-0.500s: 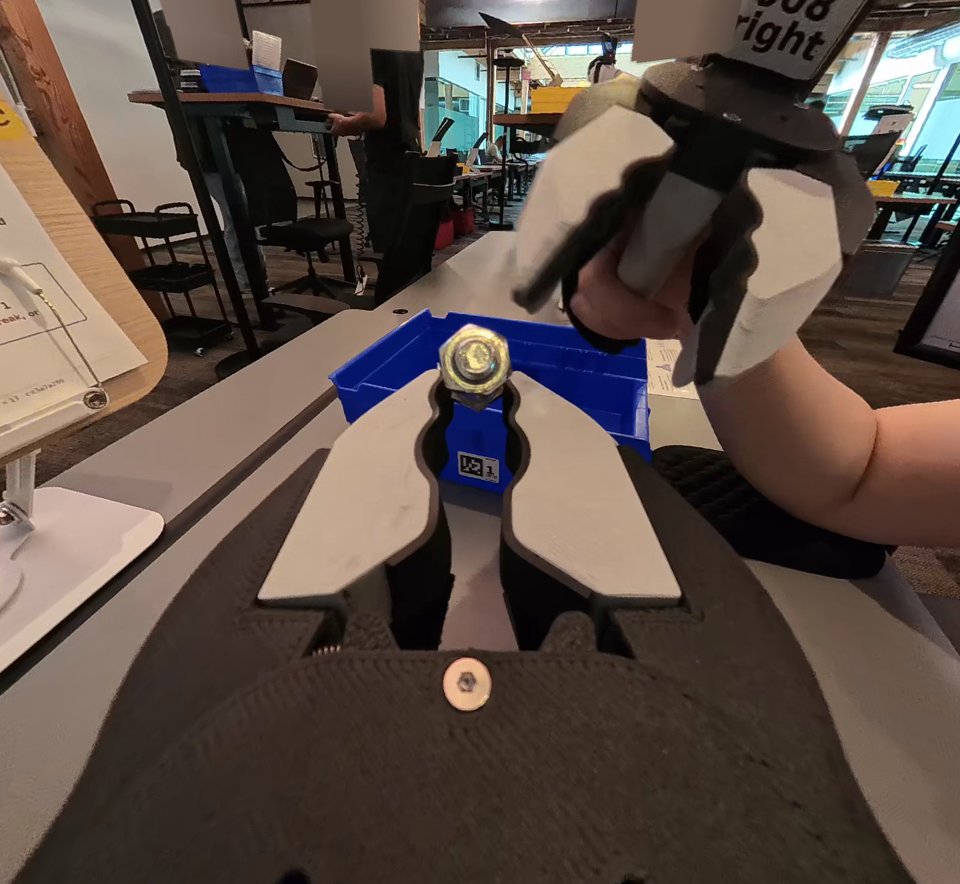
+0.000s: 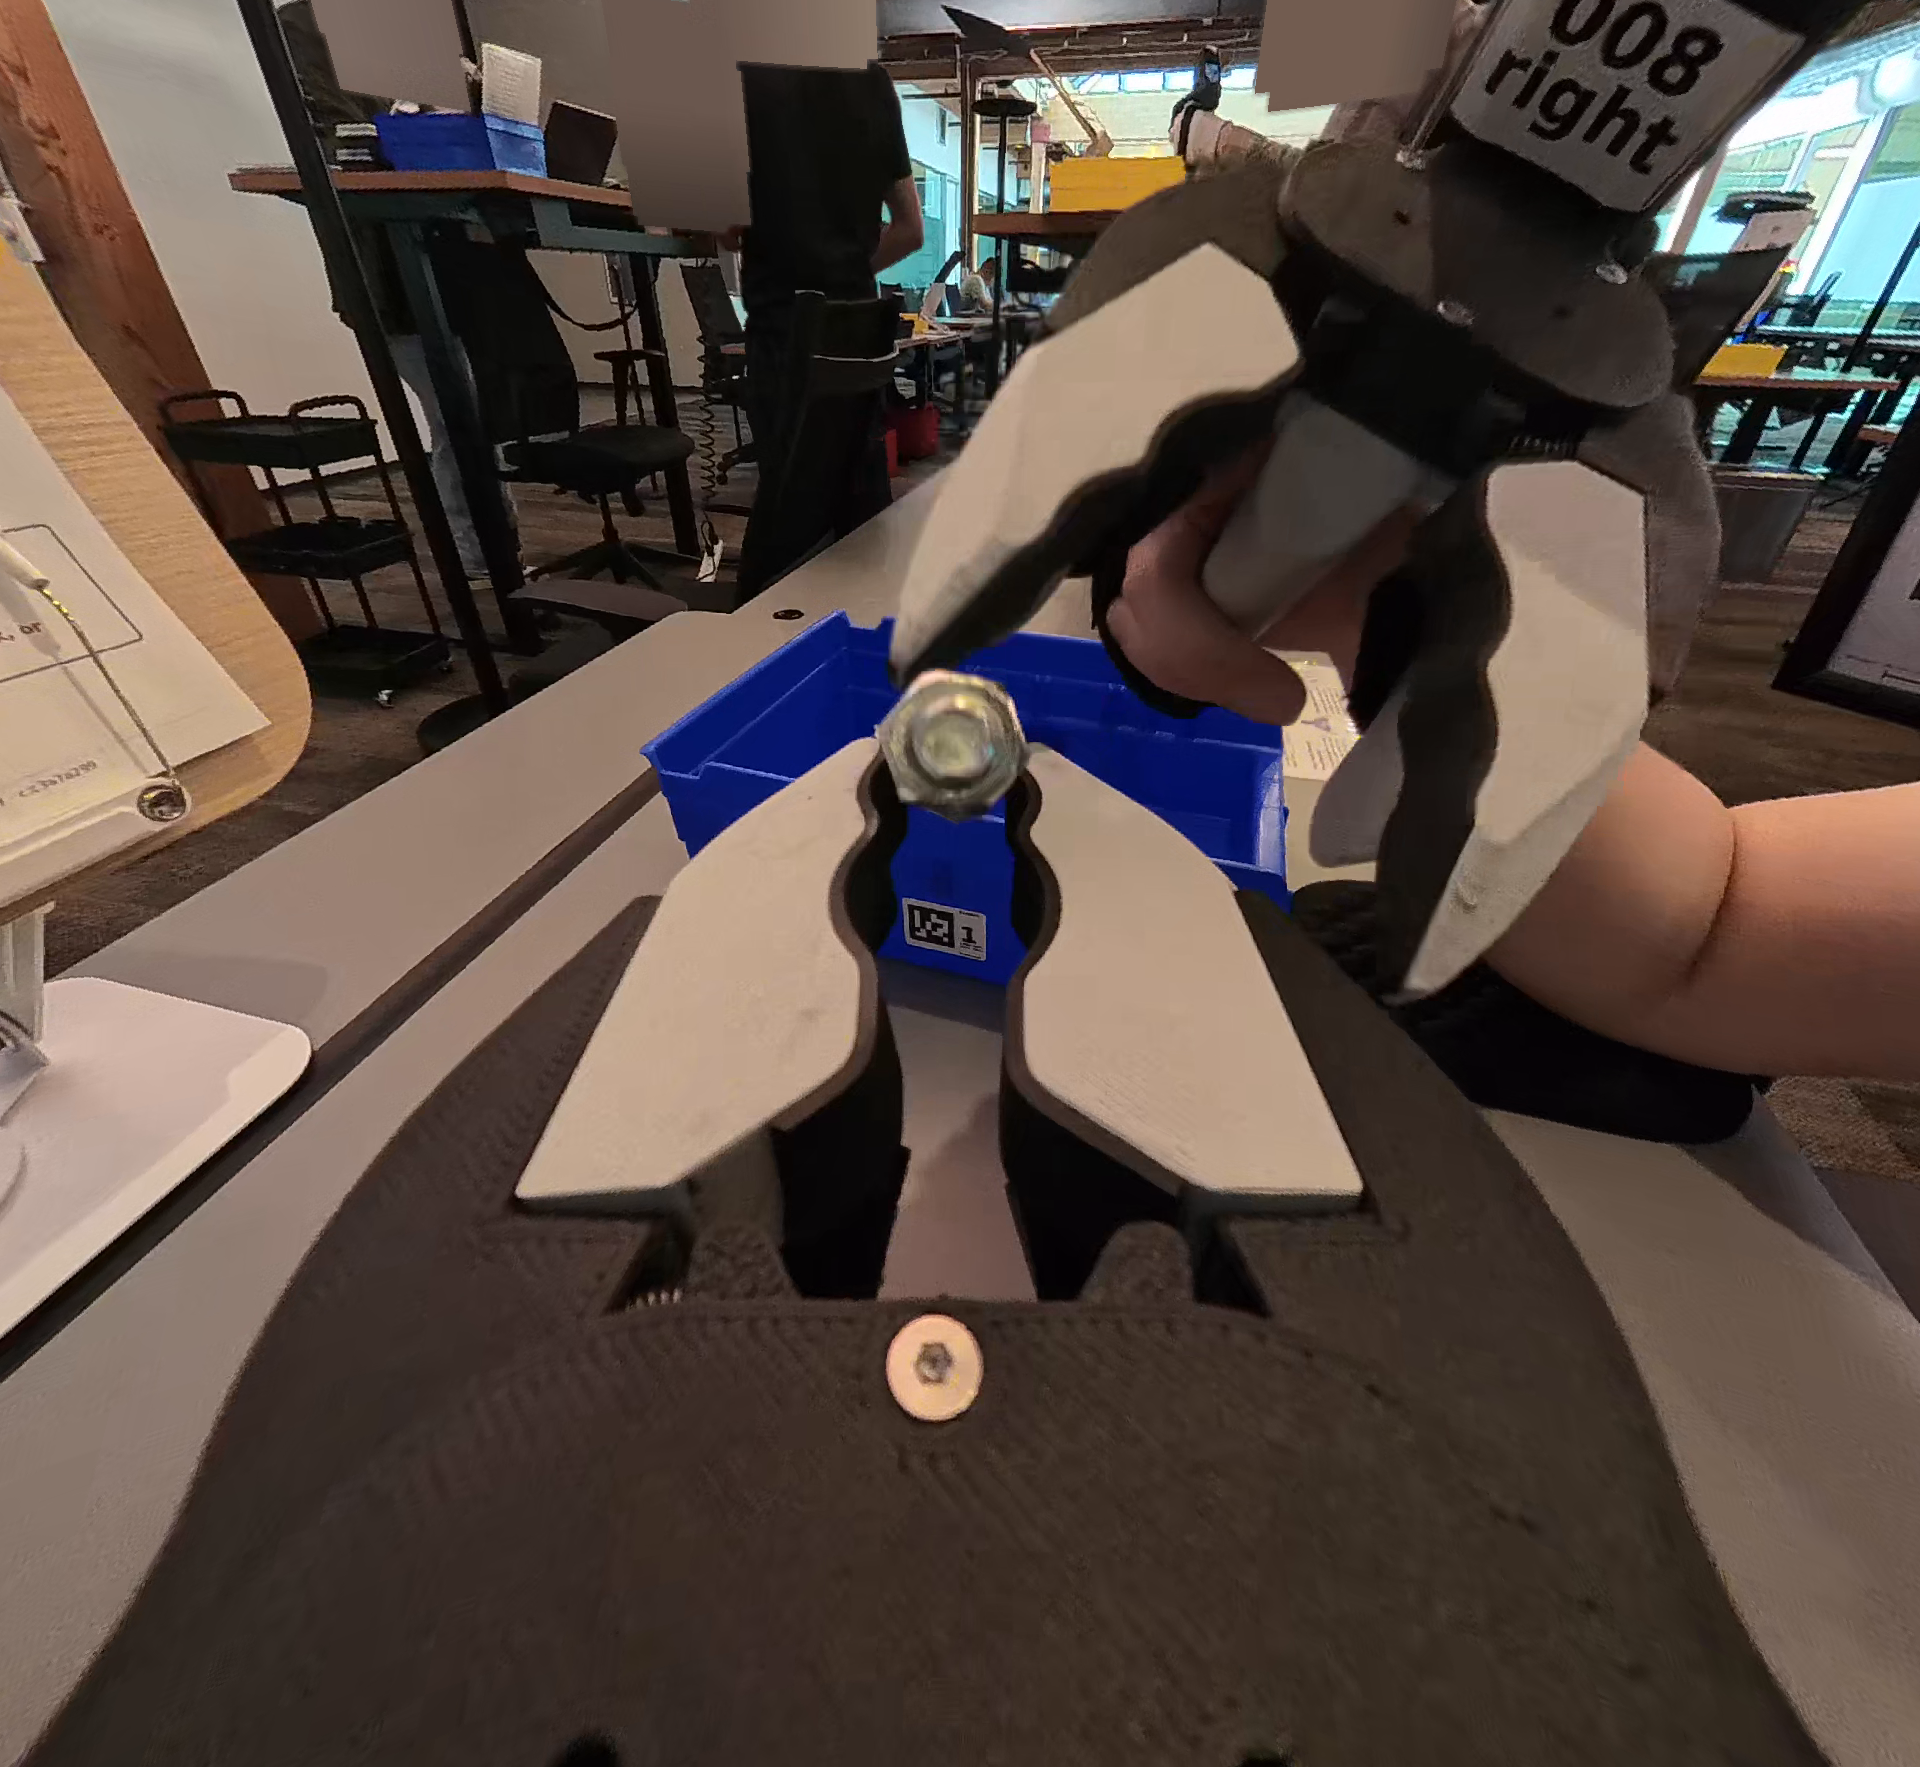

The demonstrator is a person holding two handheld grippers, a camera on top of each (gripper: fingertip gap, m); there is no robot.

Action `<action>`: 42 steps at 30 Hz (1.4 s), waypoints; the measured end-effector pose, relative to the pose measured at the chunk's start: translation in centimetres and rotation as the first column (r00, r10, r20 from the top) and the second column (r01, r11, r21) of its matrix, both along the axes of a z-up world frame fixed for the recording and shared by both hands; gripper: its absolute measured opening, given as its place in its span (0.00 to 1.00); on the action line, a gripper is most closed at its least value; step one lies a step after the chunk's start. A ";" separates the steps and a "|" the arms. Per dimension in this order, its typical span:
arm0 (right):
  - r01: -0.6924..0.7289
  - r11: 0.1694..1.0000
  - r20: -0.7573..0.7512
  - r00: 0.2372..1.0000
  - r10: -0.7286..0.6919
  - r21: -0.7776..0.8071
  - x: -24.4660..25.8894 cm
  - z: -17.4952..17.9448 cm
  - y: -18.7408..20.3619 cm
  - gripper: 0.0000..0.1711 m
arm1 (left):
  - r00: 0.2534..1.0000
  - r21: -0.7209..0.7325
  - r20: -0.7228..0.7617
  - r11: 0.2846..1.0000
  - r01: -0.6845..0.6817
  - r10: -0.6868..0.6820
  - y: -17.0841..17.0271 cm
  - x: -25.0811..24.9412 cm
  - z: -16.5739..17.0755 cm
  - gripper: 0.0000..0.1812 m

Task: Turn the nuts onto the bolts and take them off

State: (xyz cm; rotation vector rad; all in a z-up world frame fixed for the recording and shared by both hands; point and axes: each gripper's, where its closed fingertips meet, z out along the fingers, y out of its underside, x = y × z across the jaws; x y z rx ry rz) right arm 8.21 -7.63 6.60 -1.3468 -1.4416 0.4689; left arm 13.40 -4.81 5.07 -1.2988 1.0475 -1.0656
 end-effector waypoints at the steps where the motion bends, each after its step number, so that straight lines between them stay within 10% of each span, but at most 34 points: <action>1: -0.004 1.000 0.009 1.000 0.004 0.005 0.1 -0.1 -0.1 0.38 | 1.000 -0.002 -0.006 1.000 -0.001 0.001 0.1 0.0 -0.1 0.10; 3: -0.057 0.998 0.000 0.998 0.057 -0.018 0.2 0.2 -1.1 0.18 | 1.000 -0.013 0.003 1.000 -0.005 0.005 0.3 -0.1 -0.1 0.10; 9: 0.012 1.000 -0.029 0.999 -0.012 0.017 0.0 0.5 0.2 0.38 | 1.000 -0.005 -0.005 1.000 0.004 -0.004 -0.1 0.1 -0.1 0.10; 14: -0.065 0.998 0.003 0.998 0.065 0.006 0.4 0.4 -1.2 0.17 | 1.000 -0.019 -0.008 1.000 0.005 -0.005 0.1 0.1 -0.4 0.10; 20: 0.077 0.996 -0.011 0.997 -0.076 0.046 2.2 0.9 1.5 0.17 | 0.997 0.046 -0.075 0.999 0.003 0.001 -0.4 0.6 -0.9 0.10; 42: -0.150 0.970 0.096 0.981 0.171 -0.189 2.9 -2.1 -2.0 0.10 | 0.951 0.128 -0.226 0.962 0.242 -0.209 -5.1 2.8 -3.1 0.10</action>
